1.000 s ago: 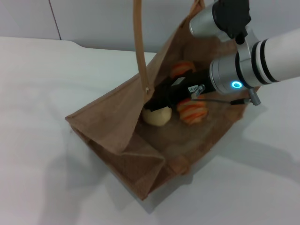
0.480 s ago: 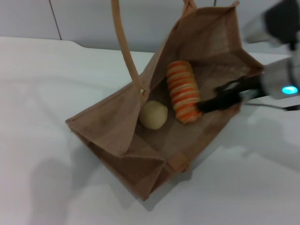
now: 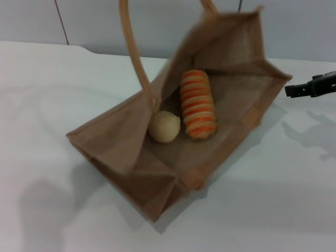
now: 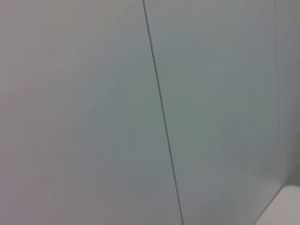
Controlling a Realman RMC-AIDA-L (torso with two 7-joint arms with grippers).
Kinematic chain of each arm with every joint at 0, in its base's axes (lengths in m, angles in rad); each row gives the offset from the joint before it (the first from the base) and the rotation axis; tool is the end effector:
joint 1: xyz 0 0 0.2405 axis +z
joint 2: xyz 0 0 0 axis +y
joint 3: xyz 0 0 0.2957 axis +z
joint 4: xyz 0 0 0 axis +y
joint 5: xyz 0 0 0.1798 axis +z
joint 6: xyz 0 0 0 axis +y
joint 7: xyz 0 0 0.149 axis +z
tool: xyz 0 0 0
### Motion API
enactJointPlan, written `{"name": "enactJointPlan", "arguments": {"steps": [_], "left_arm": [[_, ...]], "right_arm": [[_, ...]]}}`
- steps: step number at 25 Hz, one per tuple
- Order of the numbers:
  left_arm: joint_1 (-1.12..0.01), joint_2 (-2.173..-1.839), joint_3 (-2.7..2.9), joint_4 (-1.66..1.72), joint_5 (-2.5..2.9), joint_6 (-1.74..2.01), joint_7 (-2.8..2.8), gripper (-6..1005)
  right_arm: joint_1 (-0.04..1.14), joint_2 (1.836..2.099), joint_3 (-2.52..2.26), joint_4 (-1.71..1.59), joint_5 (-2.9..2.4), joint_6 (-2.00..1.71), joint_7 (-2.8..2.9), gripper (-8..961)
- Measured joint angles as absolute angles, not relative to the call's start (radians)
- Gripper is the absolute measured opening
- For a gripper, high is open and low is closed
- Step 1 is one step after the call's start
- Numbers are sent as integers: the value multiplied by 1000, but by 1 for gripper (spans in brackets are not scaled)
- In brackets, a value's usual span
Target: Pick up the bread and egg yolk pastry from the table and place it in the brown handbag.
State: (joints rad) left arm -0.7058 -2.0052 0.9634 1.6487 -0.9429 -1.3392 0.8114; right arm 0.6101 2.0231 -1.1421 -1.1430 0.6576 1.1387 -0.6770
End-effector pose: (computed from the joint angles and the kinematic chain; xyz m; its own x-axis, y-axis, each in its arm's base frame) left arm -0.1000 0.4106 0.1138 0.9079 0.1135 0.4036 0.3610 -0.7012 -0.6148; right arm 0.2518 0.4132 0.0229 0.7195 -0.6572 -0.2245 -0.6414 -0.5049 -0.5776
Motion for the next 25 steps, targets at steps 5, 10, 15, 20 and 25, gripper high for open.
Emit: {"name": "enactJointPlan", "arguments": {"steps": [5,10,15,20,25], "left_arm": [[-693,-2007,956,1609,-1013,-1321,795,250],[-680,-1996,950,1546,-1127,-1319,824,352],[-603,-2027,927,1521,-1231,-1256,999,650],[-485,-2035,996,1439,-1399,-1062,1209,848],[-415,-2037,1100,1328,-1552,-897,1445,878]], "right_arm": [[617,2028,-1151,-1144,667,1116,-678,831],[619,2029,-1150,-1144,677,1103,-678,832],[596,2032,-1181,-1145,745,1008,-691,832],[515,2034,-1301,-1142,945,731,-820,833],[436,2035,-1609,-1108,1026,223,-910,833]]}}
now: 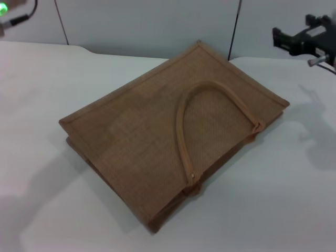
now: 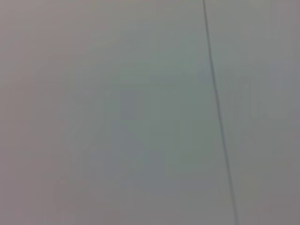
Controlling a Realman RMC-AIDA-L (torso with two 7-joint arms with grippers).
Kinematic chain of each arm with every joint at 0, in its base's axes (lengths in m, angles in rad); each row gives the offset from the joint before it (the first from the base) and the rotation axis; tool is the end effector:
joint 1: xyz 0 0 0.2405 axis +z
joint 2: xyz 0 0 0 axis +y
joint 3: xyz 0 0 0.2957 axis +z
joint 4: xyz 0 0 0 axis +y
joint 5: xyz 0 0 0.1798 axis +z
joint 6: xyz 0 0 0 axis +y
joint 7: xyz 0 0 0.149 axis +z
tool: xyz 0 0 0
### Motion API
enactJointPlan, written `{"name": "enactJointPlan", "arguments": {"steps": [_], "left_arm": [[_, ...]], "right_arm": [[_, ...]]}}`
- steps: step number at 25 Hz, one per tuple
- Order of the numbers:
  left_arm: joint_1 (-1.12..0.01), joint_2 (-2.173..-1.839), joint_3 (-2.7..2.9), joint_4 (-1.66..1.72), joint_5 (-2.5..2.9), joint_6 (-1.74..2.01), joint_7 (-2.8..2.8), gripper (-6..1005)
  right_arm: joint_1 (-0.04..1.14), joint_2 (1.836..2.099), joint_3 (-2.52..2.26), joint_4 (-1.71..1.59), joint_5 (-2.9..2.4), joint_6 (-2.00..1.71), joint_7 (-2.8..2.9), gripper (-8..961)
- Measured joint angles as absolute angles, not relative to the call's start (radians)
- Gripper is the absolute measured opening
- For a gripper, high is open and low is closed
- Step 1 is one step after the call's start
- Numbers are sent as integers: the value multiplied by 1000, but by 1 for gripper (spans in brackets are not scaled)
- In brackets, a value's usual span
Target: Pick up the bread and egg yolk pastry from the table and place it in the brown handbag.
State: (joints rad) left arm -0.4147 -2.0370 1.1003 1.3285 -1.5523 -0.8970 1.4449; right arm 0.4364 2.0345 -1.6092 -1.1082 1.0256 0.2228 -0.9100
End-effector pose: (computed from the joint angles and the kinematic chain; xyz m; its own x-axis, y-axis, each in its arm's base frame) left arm -0.1874 0.3975 0.0916 0.7938 -0.0543 0.6057 0.4587 -0.6005 -0.6549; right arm 0.2347 0.4206 0.0016 0.8717 -0.2165 -0.4396 -0.4900 -0.3803 -0.7844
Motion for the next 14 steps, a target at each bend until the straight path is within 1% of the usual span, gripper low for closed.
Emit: {"name": "enactJointPlan", "arguments": {"steps": [3,6,9,14], "left_arm": [[-377,-2037,1187,1277,-1636,-804,1594,878],[-354,-2038,1286,1217,-1745,-713,1742,878],[-339,-2038,1366,1169,-1857,-641,1883,878],[-320,-2039,1463,1089,-2075,-544,2112,878]], "right_arm": [[420,2036,-1840,-1018,1039,-144,-895,832],[437,2035,-2016,-863,1078,-482,-806,831],[479,2035,-2115,-702,1088,-664,-612,832],[567,2030,-2188,-479,1078,-729,-255,833]]}}
